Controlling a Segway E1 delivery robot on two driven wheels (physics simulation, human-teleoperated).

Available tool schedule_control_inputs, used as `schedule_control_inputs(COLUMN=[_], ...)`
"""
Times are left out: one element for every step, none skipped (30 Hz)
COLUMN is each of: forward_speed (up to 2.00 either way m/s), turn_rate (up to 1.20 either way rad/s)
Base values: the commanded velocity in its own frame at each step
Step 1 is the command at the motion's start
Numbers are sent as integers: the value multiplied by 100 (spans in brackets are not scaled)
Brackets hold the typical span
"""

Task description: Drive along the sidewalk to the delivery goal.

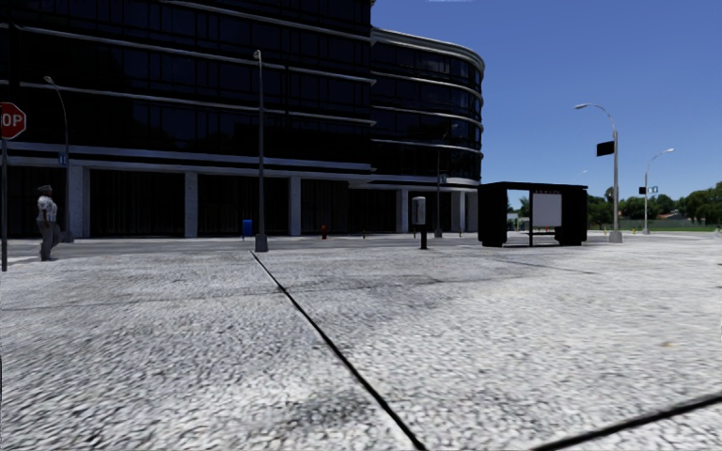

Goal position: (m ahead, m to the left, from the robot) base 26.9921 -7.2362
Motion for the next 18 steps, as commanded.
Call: schedule_control_inputs(forward_speed=[163, 163, 163, 163, 163, 163, 163, 163, 163, 163, 163, 163, 163, 163, 163, 163, 163, 163], turn_rate=[-43, -43, -43, -43, -43, -43, -43, -43, -43, -43, -43, -43, -43, -43, -43, -43, -43, -43])
